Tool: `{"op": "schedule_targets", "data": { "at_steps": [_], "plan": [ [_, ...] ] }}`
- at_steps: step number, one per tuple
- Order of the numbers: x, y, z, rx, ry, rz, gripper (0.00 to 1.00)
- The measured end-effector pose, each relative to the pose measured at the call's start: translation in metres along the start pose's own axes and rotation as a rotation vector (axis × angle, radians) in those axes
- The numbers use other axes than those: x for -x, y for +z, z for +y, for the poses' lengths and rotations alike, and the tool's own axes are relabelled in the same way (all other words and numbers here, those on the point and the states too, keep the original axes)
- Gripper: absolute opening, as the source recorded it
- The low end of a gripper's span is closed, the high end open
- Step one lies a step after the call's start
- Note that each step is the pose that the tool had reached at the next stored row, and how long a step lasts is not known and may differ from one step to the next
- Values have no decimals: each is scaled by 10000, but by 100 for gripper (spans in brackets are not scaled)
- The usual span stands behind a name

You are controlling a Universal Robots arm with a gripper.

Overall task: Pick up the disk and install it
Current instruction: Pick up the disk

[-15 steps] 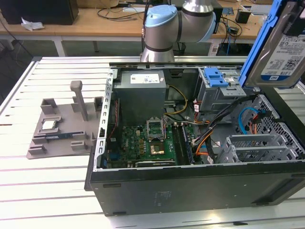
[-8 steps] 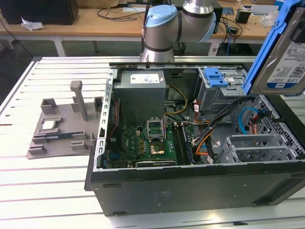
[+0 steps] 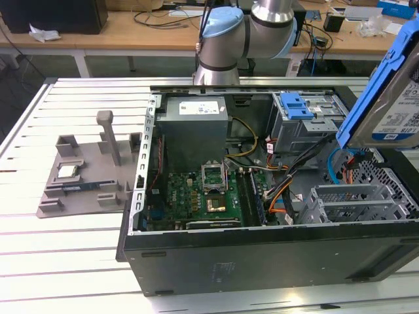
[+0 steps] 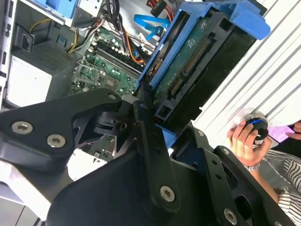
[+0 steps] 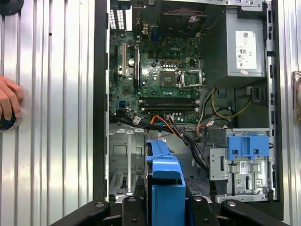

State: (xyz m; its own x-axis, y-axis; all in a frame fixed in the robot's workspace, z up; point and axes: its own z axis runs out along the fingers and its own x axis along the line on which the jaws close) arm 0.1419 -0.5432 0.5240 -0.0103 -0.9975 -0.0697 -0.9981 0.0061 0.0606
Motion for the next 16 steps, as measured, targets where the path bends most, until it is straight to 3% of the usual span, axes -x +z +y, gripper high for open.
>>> {"op": "schedule_targets", "data": {
  "at_steps": [2, 4, 8, 16],
  "plan": [
    [-24, 37, -3, 13, 0, -1, 37],
    [-113, 121, -9, 41, 1, 0, 37],
    [-191, 265, -19, 70, 3, 1, 37],
    [-288, 383, -33, 115, 7, 5, 37]
  ]
}}
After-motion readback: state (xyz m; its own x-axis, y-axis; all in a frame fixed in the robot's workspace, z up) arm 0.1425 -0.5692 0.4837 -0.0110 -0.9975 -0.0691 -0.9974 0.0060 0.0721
